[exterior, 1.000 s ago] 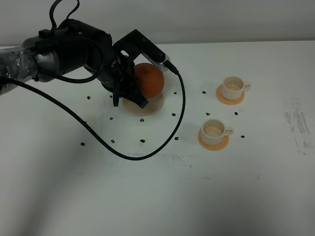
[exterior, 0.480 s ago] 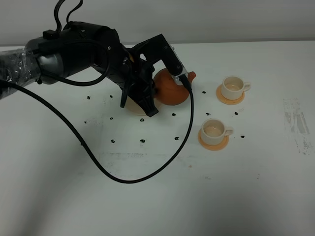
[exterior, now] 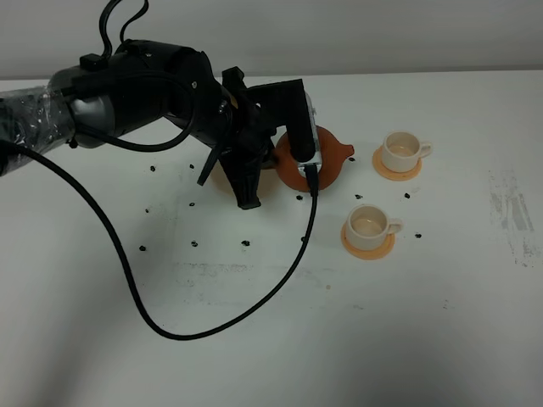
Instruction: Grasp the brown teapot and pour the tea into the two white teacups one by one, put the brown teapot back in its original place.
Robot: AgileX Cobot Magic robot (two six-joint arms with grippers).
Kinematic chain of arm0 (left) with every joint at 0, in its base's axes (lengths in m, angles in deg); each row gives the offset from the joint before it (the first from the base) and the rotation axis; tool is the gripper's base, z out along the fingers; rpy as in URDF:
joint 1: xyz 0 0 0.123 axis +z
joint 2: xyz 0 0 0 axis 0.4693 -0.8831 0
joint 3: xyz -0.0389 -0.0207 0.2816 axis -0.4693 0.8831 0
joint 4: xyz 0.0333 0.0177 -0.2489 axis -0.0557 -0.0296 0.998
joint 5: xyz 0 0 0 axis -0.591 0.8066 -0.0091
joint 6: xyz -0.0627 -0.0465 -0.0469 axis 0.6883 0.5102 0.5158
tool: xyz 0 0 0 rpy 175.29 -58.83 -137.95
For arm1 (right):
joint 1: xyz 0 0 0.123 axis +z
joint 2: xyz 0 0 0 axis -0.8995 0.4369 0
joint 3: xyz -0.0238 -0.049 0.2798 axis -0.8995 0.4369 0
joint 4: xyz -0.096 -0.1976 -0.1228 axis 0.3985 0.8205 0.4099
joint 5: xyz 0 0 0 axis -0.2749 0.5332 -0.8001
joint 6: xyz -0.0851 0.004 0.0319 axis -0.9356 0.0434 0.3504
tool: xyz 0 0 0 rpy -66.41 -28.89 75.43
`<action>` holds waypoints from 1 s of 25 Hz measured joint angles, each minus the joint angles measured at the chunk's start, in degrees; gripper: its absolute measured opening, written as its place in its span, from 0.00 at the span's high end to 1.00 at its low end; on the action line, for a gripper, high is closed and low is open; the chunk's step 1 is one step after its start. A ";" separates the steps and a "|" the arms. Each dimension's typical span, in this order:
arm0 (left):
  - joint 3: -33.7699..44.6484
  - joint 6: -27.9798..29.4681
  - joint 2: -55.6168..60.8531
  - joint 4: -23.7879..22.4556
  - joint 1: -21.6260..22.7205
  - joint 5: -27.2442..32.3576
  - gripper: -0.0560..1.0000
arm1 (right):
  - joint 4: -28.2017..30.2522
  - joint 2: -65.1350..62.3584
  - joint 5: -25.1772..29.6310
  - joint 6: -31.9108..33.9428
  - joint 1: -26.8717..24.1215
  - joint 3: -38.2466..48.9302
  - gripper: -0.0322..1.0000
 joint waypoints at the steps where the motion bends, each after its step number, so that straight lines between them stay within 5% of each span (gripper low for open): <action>1: 0.00 -1.44 0.00 0.00 0.00 -0.09 0.84 | 0.00 0.00 0.00 0.00 0.00 0.00 0.54; 17: 0.24 -20.05 -0.75 1.24 -1.12 -3.59 0.84 | 0.00 0.00 0.00 0.00 0.00 0.00 0.54; 25: 0.24 -24.69 -2.14 1.13 -2.23 -6.47 0.84 | 0.00 0.00 0.00 0.00 0.00 0.00 0.54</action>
